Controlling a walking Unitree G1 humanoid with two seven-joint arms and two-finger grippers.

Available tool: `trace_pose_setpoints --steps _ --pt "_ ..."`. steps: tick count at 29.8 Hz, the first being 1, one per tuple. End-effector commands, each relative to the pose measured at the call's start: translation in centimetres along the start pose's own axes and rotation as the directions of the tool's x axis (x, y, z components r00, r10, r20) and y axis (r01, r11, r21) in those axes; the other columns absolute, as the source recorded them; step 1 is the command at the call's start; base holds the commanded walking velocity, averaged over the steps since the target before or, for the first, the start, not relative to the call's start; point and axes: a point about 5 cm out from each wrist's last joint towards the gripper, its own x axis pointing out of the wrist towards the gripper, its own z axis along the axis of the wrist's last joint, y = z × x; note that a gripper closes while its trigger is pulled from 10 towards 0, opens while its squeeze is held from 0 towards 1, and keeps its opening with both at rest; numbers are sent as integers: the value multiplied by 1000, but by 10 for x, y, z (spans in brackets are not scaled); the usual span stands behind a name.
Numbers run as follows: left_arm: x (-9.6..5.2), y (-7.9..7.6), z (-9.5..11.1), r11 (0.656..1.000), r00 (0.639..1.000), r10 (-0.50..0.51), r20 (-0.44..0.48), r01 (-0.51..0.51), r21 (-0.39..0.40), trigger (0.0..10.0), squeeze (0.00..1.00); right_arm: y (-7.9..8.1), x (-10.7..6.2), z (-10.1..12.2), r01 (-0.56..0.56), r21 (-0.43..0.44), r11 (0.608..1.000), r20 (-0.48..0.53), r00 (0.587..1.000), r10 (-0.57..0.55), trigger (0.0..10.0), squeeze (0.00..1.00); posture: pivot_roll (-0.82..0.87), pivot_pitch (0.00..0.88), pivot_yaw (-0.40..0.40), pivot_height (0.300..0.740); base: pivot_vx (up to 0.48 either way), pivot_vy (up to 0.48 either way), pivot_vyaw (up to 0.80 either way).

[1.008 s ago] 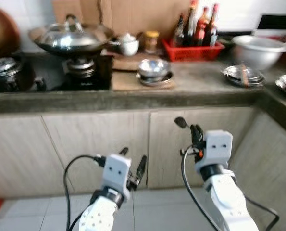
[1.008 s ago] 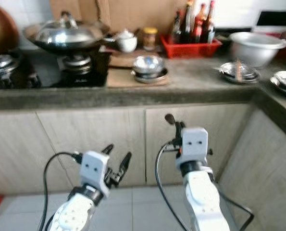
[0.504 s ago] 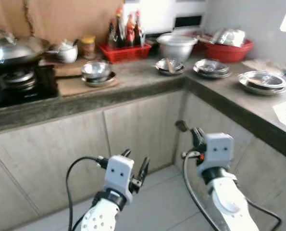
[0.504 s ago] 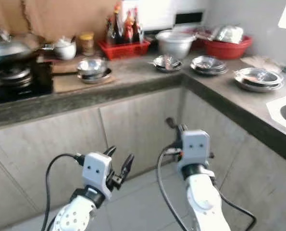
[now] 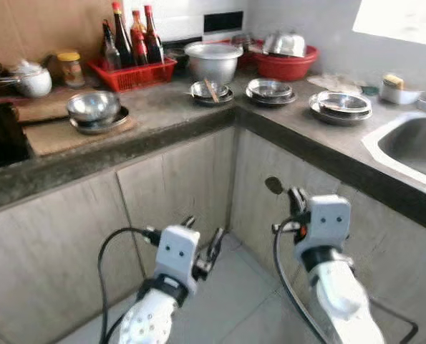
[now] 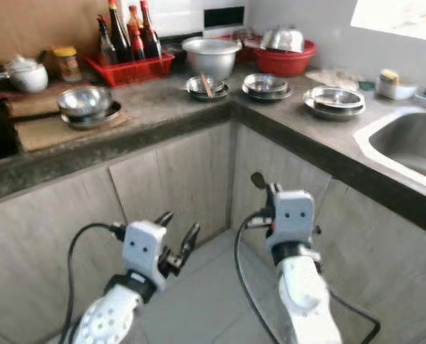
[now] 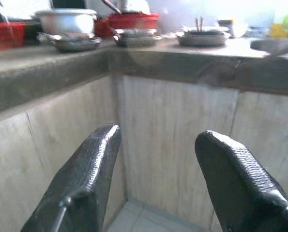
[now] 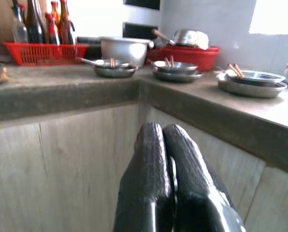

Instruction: Kitchen organization

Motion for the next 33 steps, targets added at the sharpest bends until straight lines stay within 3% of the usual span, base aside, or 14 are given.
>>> trace_pose_setpoints --steps 1,14,26,33 --pt "3 -8 5 999 999 -35 23 35 -14 10000 0 -8 0 3 31 -19 999 11 999 -31 10000 0 26 0 -46 740 0 0 -769" --pt "4 -9 5 999 998 -53 24 53 2 10000 0 -7 1 4 38 -23 999 20 999 -37 10000 0 26 0 -41 740 44 -314 -763" --pt "6 -6 6 999 999 -34 25 34 -15 10000 0 -9 3 7 44 -34 998 34 998 -43 10000 0 25 1 -40 740 0 0 -763" --pt "13 3 17 1000 998 14 69 -13 -9 10000 0 -9 11 17 37 -53 998 82 996 -32 10000 0 26 0 -44 740 0 0 -760"
